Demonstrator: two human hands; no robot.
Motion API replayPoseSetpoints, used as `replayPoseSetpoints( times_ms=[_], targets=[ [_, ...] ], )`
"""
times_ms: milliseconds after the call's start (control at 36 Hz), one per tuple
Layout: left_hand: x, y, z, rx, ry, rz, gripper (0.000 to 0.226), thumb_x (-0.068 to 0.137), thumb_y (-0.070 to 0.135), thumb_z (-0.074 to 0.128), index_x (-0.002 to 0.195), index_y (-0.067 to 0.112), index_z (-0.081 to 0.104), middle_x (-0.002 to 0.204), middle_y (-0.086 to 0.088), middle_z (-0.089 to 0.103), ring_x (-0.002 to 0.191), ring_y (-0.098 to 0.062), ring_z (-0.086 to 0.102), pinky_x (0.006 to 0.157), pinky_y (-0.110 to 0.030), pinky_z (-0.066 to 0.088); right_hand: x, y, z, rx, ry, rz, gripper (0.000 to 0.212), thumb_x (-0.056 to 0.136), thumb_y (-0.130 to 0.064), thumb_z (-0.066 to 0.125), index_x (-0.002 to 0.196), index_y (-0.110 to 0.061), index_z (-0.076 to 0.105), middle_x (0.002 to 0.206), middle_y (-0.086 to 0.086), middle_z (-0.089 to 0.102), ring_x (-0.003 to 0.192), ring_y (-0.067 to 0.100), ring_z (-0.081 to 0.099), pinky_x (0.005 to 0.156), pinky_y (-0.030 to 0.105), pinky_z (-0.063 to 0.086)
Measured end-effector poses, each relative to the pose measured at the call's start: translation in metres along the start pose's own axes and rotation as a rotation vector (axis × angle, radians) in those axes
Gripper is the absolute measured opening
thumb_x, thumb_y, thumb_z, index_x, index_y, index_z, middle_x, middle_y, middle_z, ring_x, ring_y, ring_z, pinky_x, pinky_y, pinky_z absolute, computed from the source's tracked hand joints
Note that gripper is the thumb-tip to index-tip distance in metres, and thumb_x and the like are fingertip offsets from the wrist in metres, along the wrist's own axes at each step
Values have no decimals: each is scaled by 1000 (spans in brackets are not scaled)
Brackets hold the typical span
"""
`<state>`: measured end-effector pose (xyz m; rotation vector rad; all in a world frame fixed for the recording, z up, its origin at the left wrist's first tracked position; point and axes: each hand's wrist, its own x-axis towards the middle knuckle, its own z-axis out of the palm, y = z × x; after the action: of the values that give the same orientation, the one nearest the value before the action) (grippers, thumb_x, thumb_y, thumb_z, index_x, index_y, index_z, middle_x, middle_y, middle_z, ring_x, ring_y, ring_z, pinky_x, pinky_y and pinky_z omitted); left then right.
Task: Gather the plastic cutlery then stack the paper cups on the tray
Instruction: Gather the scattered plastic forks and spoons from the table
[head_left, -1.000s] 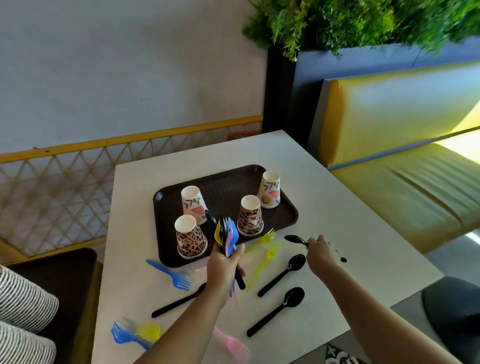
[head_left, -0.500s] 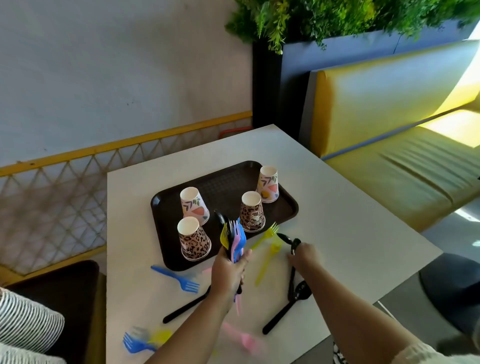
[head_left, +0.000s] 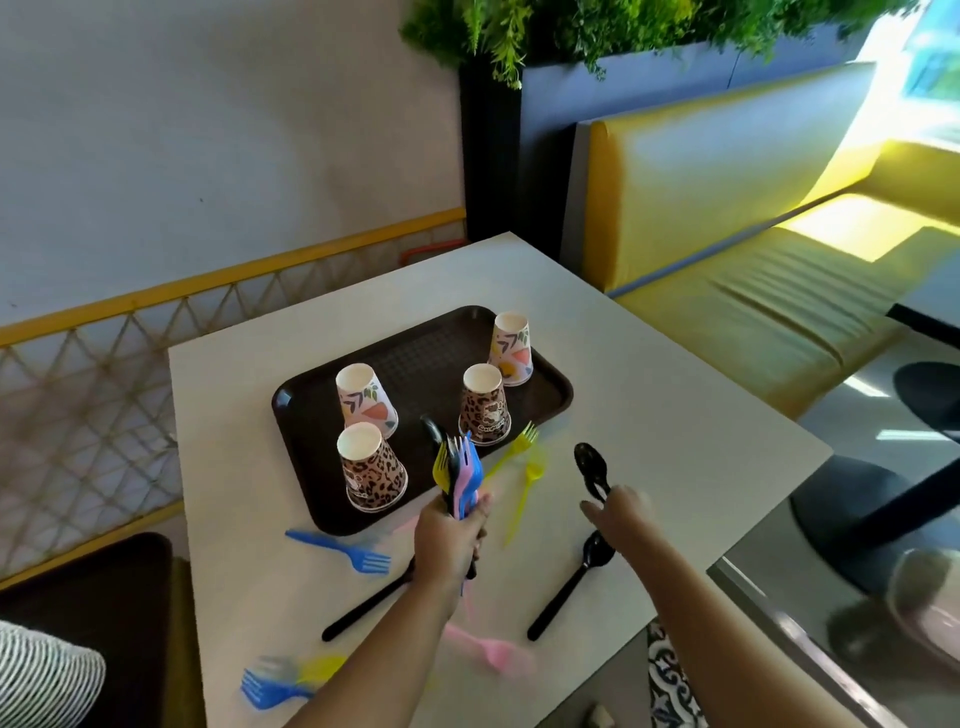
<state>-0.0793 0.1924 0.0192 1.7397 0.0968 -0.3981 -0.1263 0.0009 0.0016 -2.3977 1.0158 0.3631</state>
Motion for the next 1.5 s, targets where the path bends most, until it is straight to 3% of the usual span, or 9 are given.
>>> replayPoseSetpoints(
  times_ms=[111, 250, 444, 556, 722, 917, 1056, 1250, 1500],
  targets=[
    [-1, 0, 2, -13, -26, 6, 30, 86, 17, 67, 62, 11, 50, 49, -2, 48, 32, -7, 35, 38, -18, 31, -14, 15, 17, -45, -30, -20, 50, 91, -45, 52, 60, -11, 31, 60, -1, 33, 63, 20, 43, 45, 23, 24],
    [-6, 0, 3, -1, -36, 22, 34, 86, 16, 67, 58, 11, 48, 47, -2, 47, 31, -7, 35, 36, -16, 30, -25, 15, 32, -71, -68, -25, 52, 83, -54, 58, 58, -14, 37, 61, -2, 41, 62, 19, 49, 49, 27, 31],
    [-13, 0, -2, -7, -23, 31, 33, 87, 14, 66, 60, 11, 47, 46, 0, 46, 30, -6, 34, 36, -17, 30, -29, 7, 30, 3, 17, 79, 29, 91, -19, 54, 114, -2, 53, 105, 13, 61, 105, 31, 59, 75, 30, 43],
    [-16, 2, -9, -16, -19, 33, 34, 87, 15, 65, 60, 11, 46, 43, 2, 45, 29, -5, 34, 34, -16, 29, -26, 5, 32, 54, 105, 66, 30, 92, -1, 29, 117, -3, 46, 119, 19, 54, 110, 35, 54, 87, 38, 43],
    [-16, 3, -22, -46, 8, 21, 34, 88, 18, 65, 60, 10, 46, 41, 4, 44, 30, -6, 35, 35, -17, 29, -24, 0, 29, -66, 217, -62, 29, 100, -26, 35, 118, -7, 45, 120, 13, 53, 115, 30, 45, 84, 38, 41],
    [-13, 4, -32, -62, 37, 6, 36, 90, 26, 62, 60, 11, 47, 47, 0, 46, 35, -9, 39, 44, -24, 35, -25, -23, 17, 341, 281, -89, 23, 98, -25, 39, 113, -8, 44, 97, 21, 60, 89, 38, 57, 64, 33, 35],
    [-11, 5, -39, -9, 52, 28, 36, 92, 27, 57, 62, 11, 47, 44, 3, 48, 31, -5, 45, 41, -21, 37, -17, -38, 16, 382, 191, -30, 35, 89, -23, 60, 111, 2, 51, 103, 20, 61, 100, 37, 57, 69, 30, 34],
    [-4, 1, -51, 18, 66, 24, 33, 91, 30, 58, 64, 13, 47, 47, 1, 42, 38, -11, 41, 49, -27, 37, 0, -53, 32, 628, 125, 74, 28, 96, -26, 45, 85, -1, 51, 63, 7, 49, 47, 22, 52, 57, 35, 50],
    [-4, -3, -66, -95, 80, -15, 26, 92, 22, 58, 70, 12, 50, 47, 1, 39, 33, -7, 34, 45, -26, 32, 11, -69, 44, 406, 84, 114, 40, 83, -33, 66, 102, 1, 57, 107, 21, 62, 101, 36, 60, 78, 36, 47]
  ],
)
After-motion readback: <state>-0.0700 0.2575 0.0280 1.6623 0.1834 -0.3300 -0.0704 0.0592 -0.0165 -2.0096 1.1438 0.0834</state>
